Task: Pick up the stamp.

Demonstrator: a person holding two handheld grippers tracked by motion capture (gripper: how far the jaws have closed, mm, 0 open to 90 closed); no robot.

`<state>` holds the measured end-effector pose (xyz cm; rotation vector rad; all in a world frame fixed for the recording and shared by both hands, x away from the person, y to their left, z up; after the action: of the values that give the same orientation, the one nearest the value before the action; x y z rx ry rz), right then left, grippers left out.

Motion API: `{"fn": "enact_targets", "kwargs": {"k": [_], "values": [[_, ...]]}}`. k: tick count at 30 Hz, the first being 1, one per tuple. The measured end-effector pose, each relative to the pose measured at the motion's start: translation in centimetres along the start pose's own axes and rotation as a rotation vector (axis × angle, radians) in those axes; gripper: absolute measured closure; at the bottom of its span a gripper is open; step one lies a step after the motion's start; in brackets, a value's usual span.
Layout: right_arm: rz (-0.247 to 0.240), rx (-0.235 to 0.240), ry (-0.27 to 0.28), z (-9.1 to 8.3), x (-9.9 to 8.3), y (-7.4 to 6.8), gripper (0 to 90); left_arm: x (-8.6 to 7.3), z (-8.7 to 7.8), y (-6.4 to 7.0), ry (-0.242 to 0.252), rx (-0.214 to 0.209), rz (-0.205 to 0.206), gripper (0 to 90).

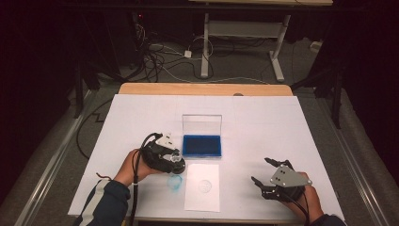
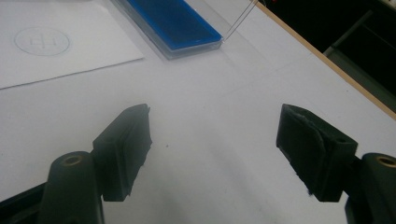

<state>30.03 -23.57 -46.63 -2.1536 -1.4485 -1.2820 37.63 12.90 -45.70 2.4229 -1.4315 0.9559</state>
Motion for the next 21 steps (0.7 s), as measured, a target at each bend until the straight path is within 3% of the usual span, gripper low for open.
{"fn": "enact_targets", "kwargs": {"k": [21], "values": [[-0.009,0.029,-0.014,0.46,0.09,-0.26,26.5,-0.03,0.36,0.03,-0.022,0.02,0.02,50.7]]}}
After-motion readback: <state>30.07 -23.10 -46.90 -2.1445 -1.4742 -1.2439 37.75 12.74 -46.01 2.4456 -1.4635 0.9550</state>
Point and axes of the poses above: each handheld gripper's, and its own axes: z roughly forward along the jaws, x roughly out of its top, y roughly to its right, the point moved 3 cm from there along z, roughly forward along the jaws, and after that the axes turned 14 degrees about x, right-handed, at the moved point
